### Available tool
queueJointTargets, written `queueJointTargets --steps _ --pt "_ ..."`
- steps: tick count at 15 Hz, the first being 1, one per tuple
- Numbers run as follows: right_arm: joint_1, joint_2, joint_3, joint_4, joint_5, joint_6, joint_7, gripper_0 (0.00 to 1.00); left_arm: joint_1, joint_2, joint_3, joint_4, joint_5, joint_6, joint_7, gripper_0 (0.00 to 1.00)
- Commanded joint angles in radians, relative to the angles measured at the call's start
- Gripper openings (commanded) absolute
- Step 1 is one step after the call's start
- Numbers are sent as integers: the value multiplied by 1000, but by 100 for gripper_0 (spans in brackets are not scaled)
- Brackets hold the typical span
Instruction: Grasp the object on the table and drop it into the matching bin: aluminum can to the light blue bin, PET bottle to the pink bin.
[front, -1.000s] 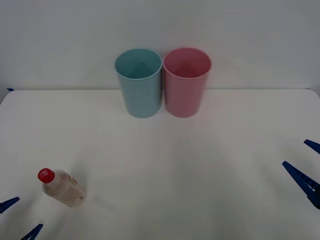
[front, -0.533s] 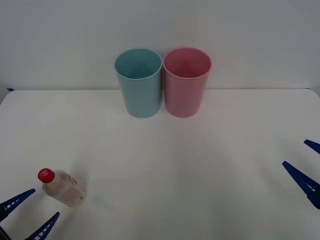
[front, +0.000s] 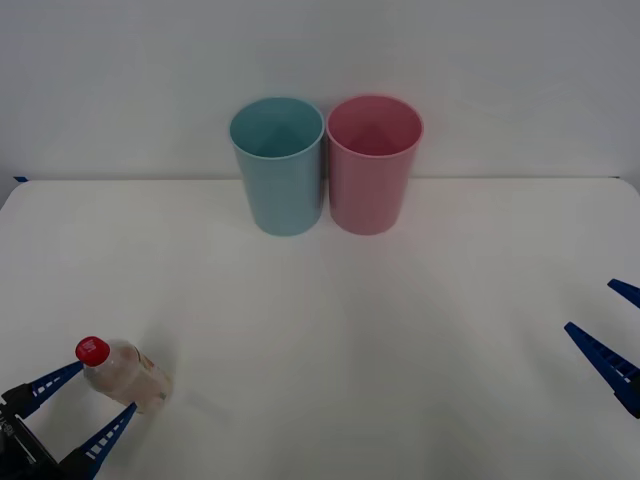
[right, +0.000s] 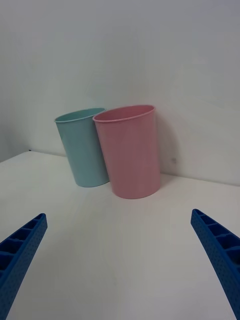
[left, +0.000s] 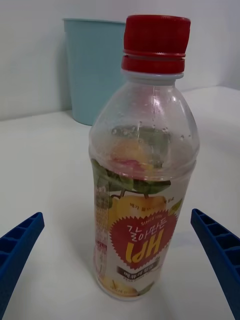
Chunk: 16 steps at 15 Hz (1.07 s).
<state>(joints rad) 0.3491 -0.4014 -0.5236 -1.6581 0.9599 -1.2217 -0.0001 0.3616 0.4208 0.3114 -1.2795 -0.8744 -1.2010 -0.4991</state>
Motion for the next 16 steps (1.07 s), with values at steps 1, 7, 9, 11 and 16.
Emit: queueJointTargets --steps 1,7,9,11,16 --pt "0 0 0 0 0 0 0 100 -29 -31 0 12 -23 0 -3 100" --pt "0 0 0 0 0 0 0 100 -76 -89 -3 16 -75 8 -1 100" --pt "0 0 0 0 0 0 0 100 -87 -93 -6 25 -81 9 -1 100" --pt "0 0 0 0 0 0 0 100 -96 -93 -6 34 -81 9 -3 100" --pt "0 0 0 0 0 0 0 100 -98 -93 -6 34 -83 6 -4 0"
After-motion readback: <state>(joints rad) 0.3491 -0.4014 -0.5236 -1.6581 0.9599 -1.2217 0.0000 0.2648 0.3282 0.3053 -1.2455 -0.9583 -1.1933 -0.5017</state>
